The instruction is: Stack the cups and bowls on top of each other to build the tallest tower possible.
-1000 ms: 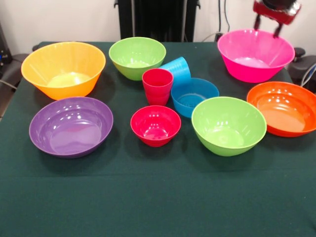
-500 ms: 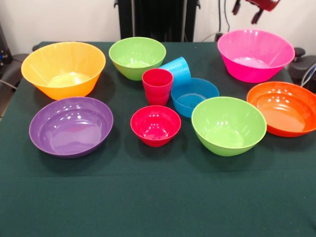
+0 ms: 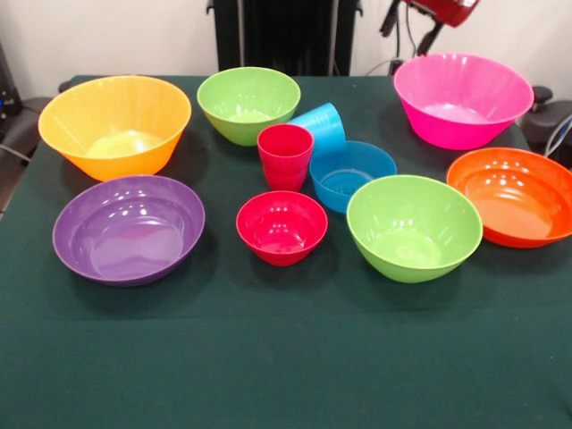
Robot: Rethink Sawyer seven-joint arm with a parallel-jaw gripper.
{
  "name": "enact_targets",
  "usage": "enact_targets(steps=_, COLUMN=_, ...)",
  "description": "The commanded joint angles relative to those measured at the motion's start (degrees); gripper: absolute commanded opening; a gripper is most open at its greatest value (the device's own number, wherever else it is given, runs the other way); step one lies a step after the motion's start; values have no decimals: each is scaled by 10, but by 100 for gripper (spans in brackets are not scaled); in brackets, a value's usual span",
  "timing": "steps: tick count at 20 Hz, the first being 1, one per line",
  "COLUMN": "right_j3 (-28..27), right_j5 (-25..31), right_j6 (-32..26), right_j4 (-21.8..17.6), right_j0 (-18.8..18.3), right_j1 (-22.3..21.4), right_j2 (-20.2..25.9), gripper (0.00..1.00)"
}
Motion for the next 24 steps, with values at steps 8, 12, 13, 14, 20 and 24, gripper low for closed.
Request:
enact_targets(steps=8, right_j3=-46, right_j5=-40, right_j6=24, right_j4=-122, right_j0=20, right_j1=68, right_j2=4, gripper=100)
enact_targets(steps=12, right_j3=-42, right_j5=-83, right_j6=53, right_j4=-130, right_j0=33, right_j1=93, right_j2=2, gripper=100)
enact_targets(steps=13, right_j3=-46, right_j5=-96, right_j6=63, right_j4=-133, right_j0=37, right_j1=107, right_j2=-1, gripper=100)
enact_targets(steps=14, right_j3=-47, right_j5=-105, right_j6=69, right_j4=-134, right_j0=40, right_j1=113, right_j2=-4, gripper=100)
enact_targets(steps=20, right_j3=-64, right_j5=-162, right_j6=93, right_j4=-128, right_j0=58, right_j1=164, right_j2=-21, gripper=100)
enact_targets(steps=24, right_j3=-75, right_j5=-178, right_j6=97, right_j4=-116, right_j0=74, right_j1=189, right_j2=-34, gripper=100)
